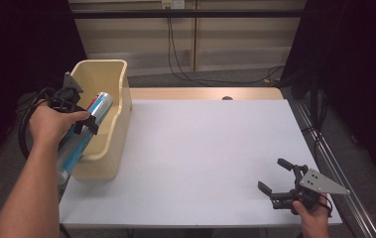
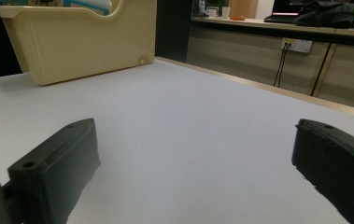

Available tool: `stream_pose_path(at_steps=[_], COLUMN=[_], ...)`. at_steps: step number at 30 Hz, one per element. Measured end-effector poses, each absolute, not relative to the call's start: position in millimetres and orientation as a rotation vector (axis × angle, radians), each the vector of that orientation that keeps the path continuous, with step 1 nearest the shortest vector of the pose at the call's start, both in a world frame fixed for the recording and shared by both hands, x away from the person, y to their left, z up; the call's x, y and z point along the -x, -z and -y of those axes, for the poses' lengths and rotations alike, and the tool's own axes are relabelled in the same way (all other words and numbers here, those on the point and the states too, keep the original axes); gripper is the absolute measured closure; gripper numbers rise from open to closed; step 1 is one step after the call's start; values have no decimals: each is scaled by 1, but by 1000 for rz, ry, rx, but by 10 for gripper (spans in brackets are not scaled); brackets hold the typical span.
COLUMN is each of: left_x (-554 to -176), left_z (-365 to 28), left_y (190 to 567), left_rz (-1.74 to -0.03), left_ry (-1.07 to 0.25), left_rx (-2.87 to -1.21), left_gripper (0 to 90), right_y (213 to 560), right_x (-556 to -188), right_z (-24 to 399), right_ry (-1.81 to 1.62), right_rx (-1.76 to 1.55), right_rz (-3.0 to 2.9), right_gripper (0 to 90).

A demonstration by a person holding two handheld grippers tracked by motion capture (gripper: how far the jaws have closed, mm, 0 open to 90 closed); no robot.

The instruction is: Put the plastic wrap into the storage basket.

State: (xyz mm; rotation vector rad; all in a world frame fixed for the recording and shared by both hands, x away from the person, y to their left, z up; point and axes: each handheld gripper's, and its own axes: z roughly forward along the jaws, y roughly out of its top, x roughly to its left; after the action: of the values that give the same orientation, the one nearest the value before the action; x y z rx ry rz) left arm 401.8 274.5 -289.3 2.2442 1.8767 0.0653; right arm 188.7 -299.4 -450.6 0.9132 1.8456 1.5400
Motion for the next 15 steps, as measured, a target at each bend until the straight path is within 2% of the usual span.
stream_pose_path(at_steps=[11, 15], left_x=[-404, -404], left_z=[-270, -273], left_y=[294, 279], left_rz=[-1880, -1843], left_ry=[-69, -105], left_rx=[-2264, -2196], left_gripper=[310, 322], right_y=[451, 451], right_x=[-188, -188], right_z=[300, 300], right_ry=[-1541, -1541], right_rx=[-917, -917], right_rz=[-1845, -1847], right_gripper=[5, 5])
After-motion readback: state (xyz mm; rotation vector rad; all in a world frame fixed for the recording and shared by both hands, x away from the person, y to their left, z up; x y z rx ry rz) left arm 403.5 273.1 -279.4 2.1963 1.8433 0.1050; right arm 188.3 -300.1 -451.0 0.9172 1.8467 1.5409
